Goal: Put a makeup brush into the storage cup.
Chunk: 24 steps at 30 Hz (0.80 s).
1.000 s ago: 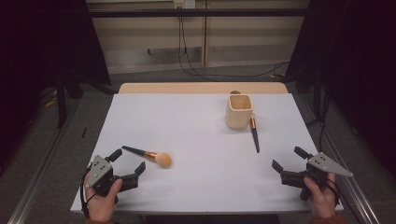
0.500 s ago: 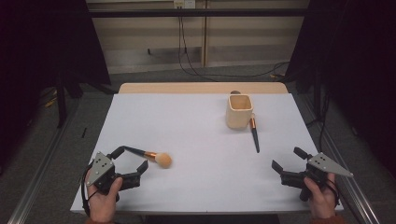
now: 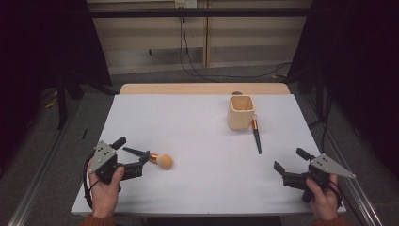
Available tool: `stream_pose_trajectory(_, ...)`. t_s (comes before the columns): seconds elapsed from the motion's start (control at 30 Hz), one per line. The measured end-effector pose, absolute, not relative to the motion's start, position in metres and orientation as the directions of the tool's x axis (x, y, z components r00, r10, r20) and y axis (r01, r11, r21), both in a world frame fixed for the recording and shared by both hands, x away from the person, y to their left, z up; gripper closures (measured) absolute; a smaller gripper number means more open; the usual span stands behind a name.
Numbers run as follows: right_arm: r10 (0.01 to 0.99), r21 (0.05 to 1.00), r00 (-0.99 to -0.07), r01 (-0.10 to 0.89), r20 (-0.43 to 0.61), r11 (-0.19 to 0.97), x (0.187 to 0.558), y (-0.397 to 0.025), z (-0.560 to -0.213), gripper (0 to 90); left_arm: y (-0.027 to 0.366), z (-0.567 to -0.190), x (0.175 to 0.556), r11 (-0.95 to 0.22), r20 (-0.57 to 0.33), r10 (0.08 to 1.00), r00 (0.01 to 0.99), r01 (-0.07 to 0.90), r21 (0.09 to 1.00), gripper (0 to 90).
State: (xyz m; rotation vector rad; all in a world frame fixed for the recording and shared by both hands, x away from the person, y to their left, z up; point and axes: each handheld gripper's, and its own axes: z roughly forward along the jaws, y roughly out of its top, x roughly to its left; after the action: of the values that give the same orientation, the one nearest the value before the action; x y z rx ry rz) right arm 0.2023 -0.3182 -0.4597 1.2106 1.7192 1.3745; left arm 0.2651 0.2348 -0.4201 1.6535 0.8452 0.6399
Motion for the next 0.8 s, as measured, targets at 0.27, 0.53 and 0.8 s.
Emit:
stream_pose_trajectory(0.27,0.921,0.961,-0.382,0.273,0.075,0.035,0.203,-0.319,-0.46,0.0,0.231,-0.414,0.277,-0.121,-0.035,0.776,0.63,0.202,0.972,2.3)
stream_pose_trajectory(0.53,0.921,0.962,-0.381,0.272,0.076,0.034,0.202,-0.319,-0.46,0.0,0.221,-0.401,0.294,-0.121,-0.011,0.767,0.642,0.163,0.979,2.3)
stream_pose_trajectory(0.8,0.92,0.961,-0.386,0.272,0.066,0.045,0.203,-0.319,-0.461,0.0,0.217,-0.398,0.312,-0.147,-0.022,0.773,0.633,0.214,0.966,1.7)
